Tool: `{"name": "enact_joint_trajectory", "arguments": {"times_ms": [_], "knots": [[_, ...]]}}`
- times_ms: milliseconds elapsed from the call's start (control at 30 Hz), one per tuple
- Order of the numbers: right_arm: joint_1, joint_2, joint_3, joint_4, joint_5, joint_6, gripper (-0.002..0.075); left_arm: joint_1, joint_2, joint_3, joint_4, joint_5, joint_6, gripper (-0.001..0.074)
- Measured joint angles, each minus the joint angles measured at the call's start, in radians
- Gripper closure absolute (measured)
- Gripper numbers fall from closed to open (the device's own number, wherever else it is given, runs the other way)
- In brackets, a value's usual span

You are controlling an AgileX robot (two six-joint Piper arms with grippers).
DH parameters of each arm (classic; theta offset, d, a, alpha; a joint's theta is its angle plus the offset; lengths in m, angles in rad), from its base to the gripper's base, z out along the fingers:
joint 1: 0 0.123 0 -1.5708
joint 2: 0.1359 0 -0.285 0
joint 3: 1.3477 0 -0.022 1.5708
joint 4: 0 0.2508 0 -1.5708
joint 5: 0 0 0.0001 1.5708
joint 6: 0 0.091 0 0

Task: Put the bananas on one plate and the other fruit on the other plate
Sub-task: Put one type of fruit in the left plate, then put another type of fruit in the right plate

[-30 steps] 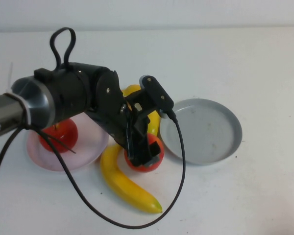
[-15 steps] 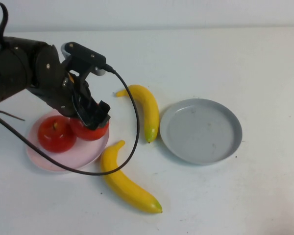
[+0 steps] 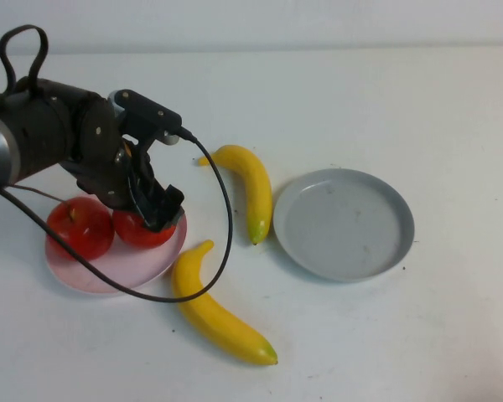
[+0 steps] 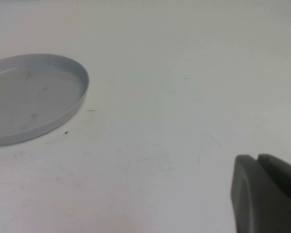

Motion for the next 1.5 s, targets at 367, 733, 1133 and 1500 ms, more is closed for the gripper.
{"name": "enact_joint_trajectory", "arguments": {"times_ms": [367, 733, 1133, 1500], "knots": [[0.000, 0.000, 0.000, 0.000, 0.000, 0.000, 0.0743, 0.004, -0.028, 0.000, 0.034, 0.010, -0.059, 0.0066], [0.000, 0.000, 0.000, 0.000, 0.000, 0.000, 0.0743, 0.004, -0.330, 0.000, -0.022, 0.133, -0.087, 0.0303], [0.000, 0.000, 0.000, 0.000, 0.001, 0.000, 0.0743, 0.004, -0.729, 0.300, -0.022, 0.104, -0.085, 0.0727], [0.000, 0.000, 0.000, 0.000, 0.001, 0.000, 0.0743, 0.004, -1.199, 0.688, -0.097, -0.165, -0.189, 0.0731]]}}
